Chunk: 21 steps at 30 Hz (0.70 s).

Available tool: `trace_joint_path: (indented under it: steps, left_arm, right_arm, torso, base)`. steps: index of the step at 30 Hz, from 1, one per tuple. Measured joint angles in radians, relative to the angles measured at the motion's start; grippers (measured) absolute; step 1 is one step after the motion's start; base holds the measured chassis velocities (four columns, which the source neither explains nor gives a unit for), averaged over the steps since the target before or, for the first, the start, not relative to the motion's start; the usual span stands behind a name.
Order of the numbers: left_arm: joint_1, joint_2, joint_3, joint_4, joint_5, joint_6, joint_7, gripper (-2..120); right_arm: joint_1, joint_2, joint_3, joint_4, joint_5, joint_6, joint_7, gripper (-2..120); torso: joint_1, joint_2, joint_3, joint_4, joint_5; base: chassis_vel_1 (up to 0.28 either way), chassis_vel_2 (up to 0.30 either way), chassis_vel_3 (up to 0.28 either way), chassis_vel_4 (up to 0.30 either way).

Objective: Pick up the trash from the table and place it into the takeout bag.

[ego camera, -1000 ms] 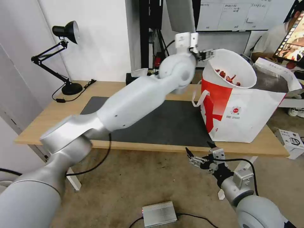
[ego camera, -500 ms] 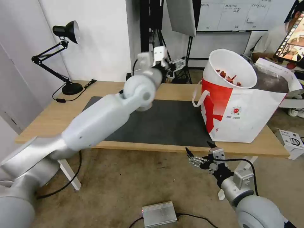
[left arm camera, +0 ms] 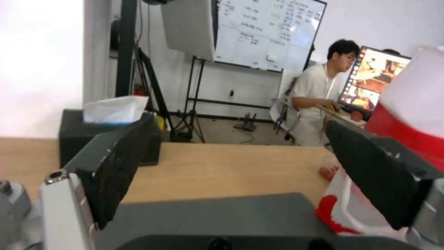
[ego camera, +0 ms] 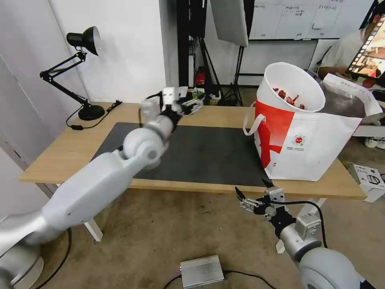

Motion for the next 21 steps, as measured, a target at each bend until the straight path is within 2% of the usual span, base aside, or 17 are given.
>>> trace_joint_path:
  steps: [3,5,6,8,11,13,15,21]
  left_arm:
    - [0.086,0.028,-0.054,-0.038,0.019,-0.01,0.024,100]
    - [0.086,0.028,-0.054,-0.038,0.019,-0.01,0.024,100]
    - [0.234,0.065,-0.148,-0.079,0.071,-0.028,0.056,100]
    - [0.27,0.073,-0.174,-0.086,0.089,-0.035,0.064,100]
    - [0.408,0.1,-0.27,-0.109,0.147,-0.068,0.1,100]
    - [0.434,0.103,-0.287,-0.113,0.153,-0.072,0.104,100]
    - [0.523,0.107,-0.341,-0.129,0.187,-0.093,0.113,100]
    - [0.65,0.122,-0.394,-0.149,0.262,-0.135,0.132,100]
  right_arm:
    - [0.0,0.0,0.0,0.0,0.0,0.0,0.0,100]
    - [0.0,0.0,0.0,0.0,0.0,0.0,0.0,100]
    - [0.0,0.0,0.0,0.0,0.0,0.0,0.0,100]
    - [0.0,0.0,0.0,0.0,0.0,0.0,0.0,100]
    - [0.0,0.0,0.0,0.0,0.0,0.0,0.0,100]
    - [0.0,0.0,0.0,0.0,0.0,0.0,0.0,100]
    - [0.0,0.0,0.0,0.0,0.0,0.0,0.0,100]
    - [0.0,0.0,0.0,0.0,0.0,0.0,0.0,100]
  torso:
    - [0.0,0.0,0.0,-0.0001,-0.0001]
    - [0.0,0.0,0.0,-0.0001,-0.0001]
    - [0.0,0.0,0.0,0.0001,-0.0002]
    - [0.0,0.0,0.0,0.0001,0.0]
    - [0.0,0.0,0.0,0.0,0.0001]
    - [0.0,0.0,0.0,0.0002,0.0001]
    - [0.0,0.0,0.0,0.0001,0.0]
    - [0.0,0.0,0.0,0.0002,0.0]
  base:
    - [0.0,0.0,0.0,0.0]
    - [0.0,0.0,0.0,0.0]
    - [0.0,0.0,0.0,0.0]
    - [0.0,0.0,0.0,0.0]
    - [0.0,0.0,0.0,0.0]
    - [0.0,0.0,0.0,0.0]
    - [0.0,0.0,0.0,0.0]
    - [0.0,0.0,0.0,0.0]
